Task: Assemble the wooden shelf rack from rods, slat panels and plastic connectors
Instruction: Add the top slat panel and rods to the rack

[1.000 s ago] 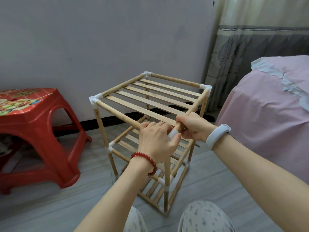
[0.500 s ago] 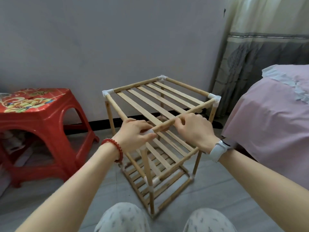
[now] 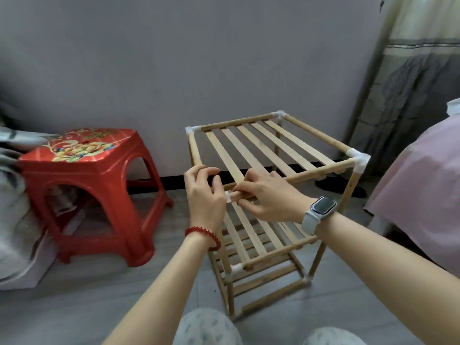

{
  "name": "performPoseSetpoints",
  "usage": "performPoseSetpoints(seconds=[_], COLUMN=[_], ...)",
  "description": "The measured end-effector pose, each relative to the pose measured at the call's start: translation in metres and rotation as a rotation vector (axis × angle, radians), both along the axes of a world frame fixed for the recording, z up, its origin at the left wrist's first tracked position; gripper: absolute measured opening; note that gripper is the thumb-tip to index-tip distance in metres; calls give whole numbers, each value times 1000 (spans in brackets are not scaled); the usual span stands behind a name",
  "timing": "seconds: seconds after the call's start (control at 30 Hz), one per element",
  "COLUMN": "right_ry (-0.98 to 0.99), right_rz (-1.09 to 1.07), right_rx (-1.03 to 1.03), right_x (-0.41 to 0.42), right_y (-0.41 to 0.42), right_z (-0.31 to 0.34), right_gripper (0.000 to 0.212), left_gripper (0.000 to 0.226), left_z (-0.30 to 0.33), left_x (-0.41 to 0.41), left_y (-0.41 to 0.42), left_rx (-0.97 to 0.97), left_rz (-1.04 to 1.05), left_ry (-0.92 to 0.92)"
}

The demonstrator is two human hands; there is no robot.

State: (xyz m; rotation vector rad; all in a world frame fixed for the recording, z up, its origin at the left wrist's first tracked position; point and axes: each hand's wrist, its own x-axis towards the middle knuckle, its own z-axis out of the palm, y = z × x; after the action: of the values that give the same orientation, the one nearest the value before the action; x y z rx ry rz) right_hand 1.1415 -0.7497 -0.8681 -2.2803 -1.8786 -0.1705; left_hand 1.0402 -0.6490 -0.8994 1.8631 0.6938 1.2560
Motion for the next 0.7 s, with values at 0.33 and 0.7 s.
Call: performPoseSetpoints(seconds=[0.33, 0.7], right_ry=[42, 110], right_rz=[-18, -67], right_rx=[33, 68], right_x=[5, 5], right_y=[-6, -6], right_z=[-2, -1], right_gripper=[24, 33], left_gripper=[21, 17], left_z=[-25, -28], left_x=[14, 23], left_y=[-22, -17], left_rx=[-255, -209], left_rz=[85, 61], left_ry=[-208, -256])
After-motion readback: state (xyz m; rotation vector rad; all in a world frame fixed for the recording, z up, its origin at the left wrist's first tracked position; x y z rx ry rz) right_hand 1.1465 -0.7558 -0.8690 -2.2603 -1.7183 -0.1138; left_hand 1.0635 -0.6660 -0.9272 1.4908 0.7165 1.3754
